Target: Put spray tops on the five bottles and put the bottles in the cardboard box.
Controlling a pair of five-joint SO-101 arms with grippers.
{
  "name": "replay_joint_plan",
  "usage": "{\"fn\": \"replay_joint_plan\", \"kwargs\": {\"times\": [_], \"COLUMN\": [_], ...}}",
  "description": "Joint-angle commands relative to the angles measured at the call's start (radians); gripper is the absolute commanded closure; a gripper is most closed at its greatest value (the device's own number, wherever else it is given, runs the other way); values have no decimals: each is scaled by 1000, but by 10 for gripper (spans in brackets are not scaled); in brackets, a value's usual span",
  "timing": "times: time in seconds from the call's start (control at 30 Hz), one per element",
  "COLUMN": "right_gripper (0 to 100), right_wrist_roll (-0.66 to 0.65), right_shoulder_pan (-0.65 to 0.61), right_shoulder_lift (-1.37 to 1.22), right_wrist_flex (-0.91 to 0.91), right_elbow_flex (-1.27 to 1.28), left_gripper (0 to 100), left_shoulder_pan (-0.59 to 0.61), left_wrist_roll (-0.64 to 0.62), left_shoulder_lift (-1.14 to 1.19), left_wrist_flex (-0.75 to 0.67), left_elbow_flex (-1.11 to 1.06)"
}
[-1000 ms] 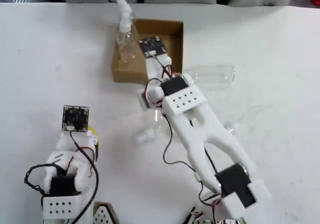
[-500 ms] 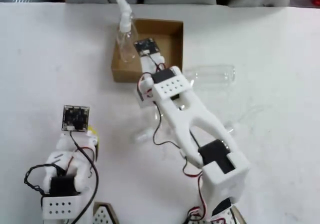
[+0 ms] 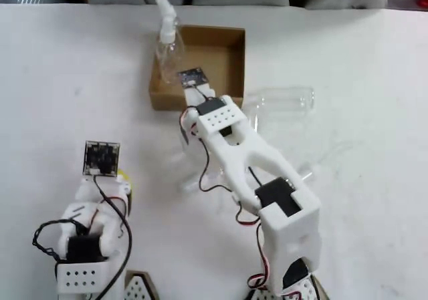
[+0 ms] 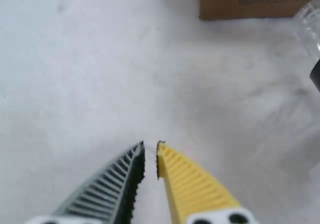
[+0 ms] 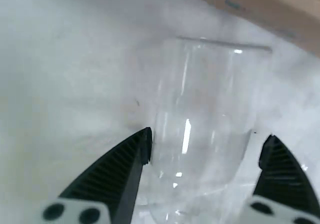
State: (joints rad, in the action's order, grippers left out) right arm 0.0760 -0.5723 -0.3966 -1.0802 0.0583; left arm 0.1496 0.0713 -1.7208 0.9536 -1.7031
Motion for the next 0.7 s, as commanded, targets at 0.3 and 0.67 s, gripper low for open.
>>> {"fn": "replay_joint_plan", "kwargs": {"times": [0.3, 0.67], "right_gripper": [982, 982], "right_wrist_roll": [-267, -701], "right_shoulder_pan": [-214, -325], "right_shoulder_lift": [295, 407], "right_wrist_flex": [-74, -228], "right_elbow_flex": [-26, -17], "left_gripper": [936, 937], "left_shoulder_pan": [27, 389], "left_wrist_roll": [9, 2], "left_shoulder_lift": [-19, -22], "left_wrist_flex": [2, -5], "left_elbow_flex": [5, 9]}}
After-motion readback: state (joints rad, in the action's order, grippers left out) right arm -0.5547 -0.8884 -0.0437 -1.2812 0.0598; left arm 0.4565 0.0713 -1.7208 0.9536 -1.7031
